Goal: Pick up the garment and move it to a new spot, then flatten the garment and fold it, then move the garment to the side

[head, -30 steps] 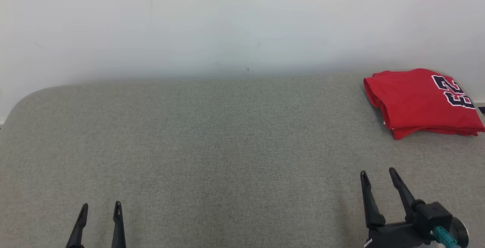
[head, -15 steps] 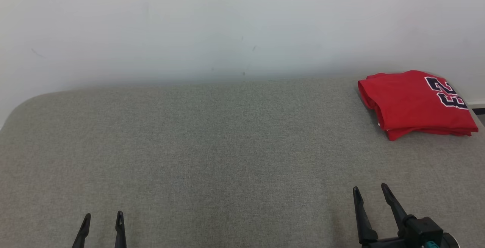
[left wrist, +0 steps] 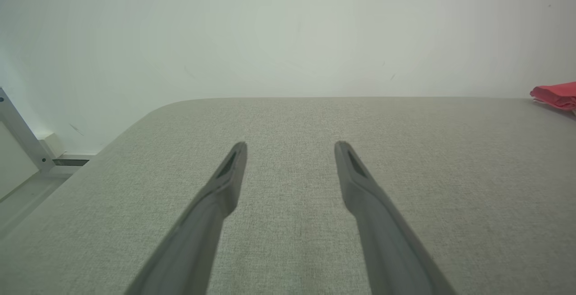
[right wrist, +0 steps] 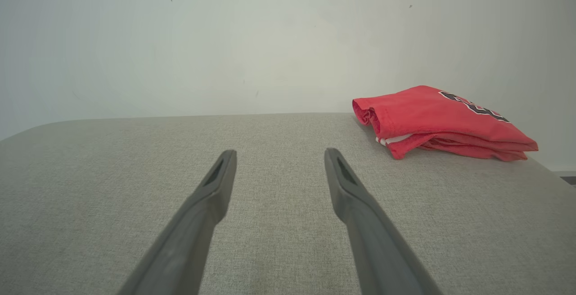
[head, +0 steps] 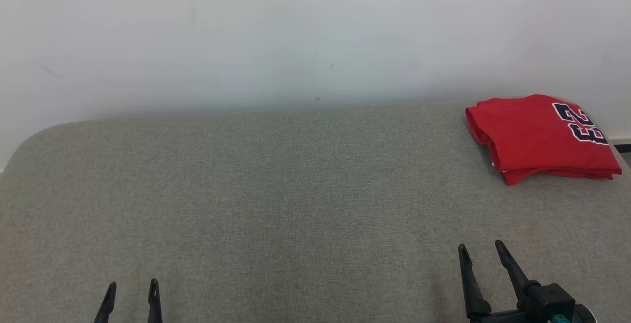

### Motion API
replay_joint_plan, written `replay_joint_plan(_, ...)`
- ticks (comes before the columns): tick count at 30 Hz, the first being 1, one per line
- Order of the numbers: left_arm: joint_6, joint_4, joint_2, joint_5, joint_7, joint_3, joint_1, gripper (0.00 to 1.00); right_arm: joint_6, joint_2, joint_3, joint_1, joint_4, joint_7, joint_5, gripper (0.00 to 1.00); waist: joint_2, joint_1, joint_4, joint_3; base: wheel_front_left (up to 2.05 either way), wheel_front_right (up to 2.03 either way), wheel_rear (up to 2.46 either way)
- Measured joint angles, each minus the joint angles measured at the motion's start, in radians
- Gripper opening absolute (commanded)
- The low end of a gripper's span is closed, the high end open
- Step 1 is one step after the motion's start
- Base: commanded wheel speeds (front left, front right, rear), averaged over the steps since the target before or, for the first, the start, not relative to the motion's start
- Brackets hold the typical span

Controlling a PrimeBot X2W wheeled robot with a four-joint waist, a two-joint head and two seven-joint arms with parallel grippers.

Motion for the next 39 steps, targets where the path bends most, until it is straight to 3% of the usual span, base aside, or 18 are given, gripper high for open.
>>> replay_joint_plan(20,0.042,0.016,0.009,0.010,0.000,0.003,-0.001,1.00,0.000,-0.002,0.004,0.000,0.014,0.000,-0.007,1.00,0.0000,0.0000,0.004,-0.004,0.00,0.00,0.00)
replay_joint_plan(21,0.042,0.016,0.009,0.010,0.000,0.003,-0.001,0.00,0.000,-0.002,0.004,0.000,0.014,0.000,-0.007,0.00,0.0000,0.0000,0.004,-0.004,0.00,0.00,0.00)
replay_joint_plan(28,0.041,0.074,-0.006,-0.009,0.015,0.003,0.008,0.00,0.000,0.004,0.001,0.029,0.072,0.017,0.007,0.00,0.0000,0.0001,0.004,-0.004,0.00,0.00,0.00)
replay_joint_plan(39,0.033,0.076,-0.010,-0.225,0.070,0.007,-0.004,0.00,0.000,0.007,-0.012,0.018,0.065,0.070,0.231,0.00,0.0000,0.0001,0.005,0.001,0.00,0.00,0.00)
